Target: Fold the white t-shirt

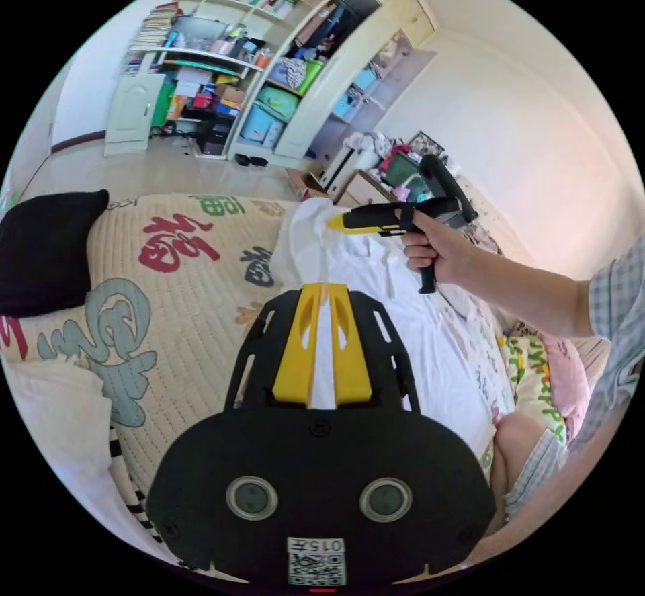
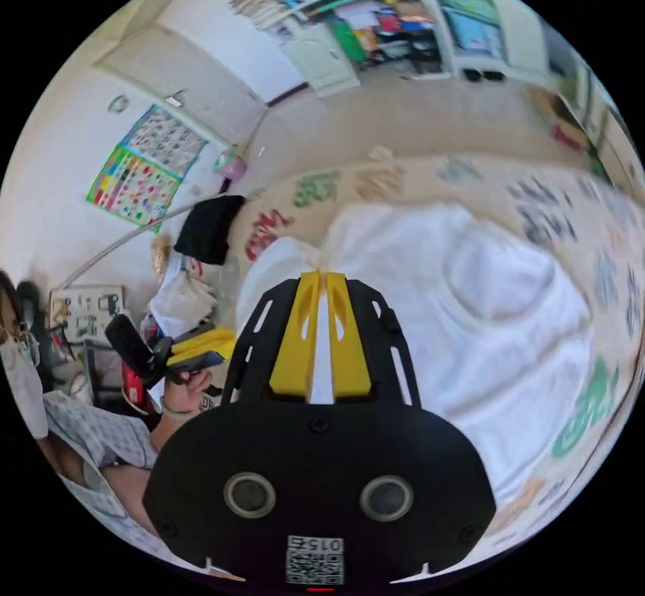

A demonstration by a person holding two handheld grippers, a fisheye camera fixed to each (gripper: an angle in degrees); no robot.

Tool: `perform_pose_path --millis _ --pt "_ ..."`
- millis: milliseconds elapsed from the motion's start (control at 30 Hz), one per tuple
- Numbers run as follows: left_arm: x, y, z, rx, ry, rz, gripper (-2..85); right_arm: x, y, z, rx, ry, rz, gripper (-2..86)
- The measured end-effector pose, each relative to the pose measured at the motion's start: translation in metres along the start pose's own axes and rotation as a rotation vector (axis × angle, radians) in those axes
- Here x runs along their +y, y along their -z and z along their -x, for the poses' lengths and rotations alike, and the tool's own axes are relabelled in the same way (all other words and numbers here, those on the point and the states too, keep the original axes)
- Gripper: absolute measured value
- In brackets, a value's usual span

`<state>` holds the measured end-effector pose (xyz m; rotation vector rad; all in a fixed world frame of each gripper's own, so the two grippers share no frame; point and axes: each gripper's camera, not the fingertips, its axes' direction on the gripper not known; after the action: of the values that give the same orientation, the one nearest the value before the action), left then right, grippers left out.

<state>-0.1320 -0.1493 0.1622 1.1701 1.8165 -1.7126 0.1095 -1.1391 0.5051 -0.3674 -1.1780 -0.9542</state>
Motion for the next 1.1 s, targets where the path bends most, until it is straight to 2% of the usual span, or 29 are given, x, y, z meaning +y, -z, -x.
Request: perform_pose_path --millis 100,167,333,400,467,633,733,833,1000,1100 --pt "0.017 -0.025 -0.031 -0.018 -0.047 0.125 5.8 0.057 0.019 -0.08 -0.007 -0.273 0.034 5.5" --pt "0.021 -0.029 -0.039 -0.021 -0.024 0.122 7.3 0.073 0.034 -0.098 -0.034 -0.311 -0.01 7.1" --pt "0.013 -0.046 -0.064 -0.048 -0.036 0.141 8.0 0.051 0.036 -0.078 0.042 -0.183 -0.026 10.3" --pt "0.012 -0.07 -0.081 -0.106 -0.08 0.216 5.9 0.03 0.015 -0.071 0.005 -0.142 0.06 7.5" --pt "0.016 -0.089 -0.089 -0.162 -0.105 0.277 2.2 0.021 0.007 -0.069 0.086 -0.154 0.12 4.4" --pt "0.022 -0.074 -0.113 -0.154 -0.142 0.214 1.1 0.044 0.046 -0.063 0.0 -0.083 0.041 2.6" --pt "0.031 -0.089 -0.12 -0.153 -0.155 0.297 3.4 0.067 0.048 -0.072 0.042 -0.075 0.156 3.9" --pt "0.032 -0.09 -0.117 -0.095 -0.102 0.283 5.6 0.076 0.06 -0.076 0.066 -0.079 0.172 5.9" --pt "0.015 -0.076 -0.086 -0.086 0.079 0.162 8.0 0.039 0.09 -0.067 0.031 -0.025 0.012 8.0" --pt "0.012 -0.101 -0.069 -0.098 0.147 0.164 5.1 0.005 0.069 -0.055 0.077 0.026 0.067 7.7"
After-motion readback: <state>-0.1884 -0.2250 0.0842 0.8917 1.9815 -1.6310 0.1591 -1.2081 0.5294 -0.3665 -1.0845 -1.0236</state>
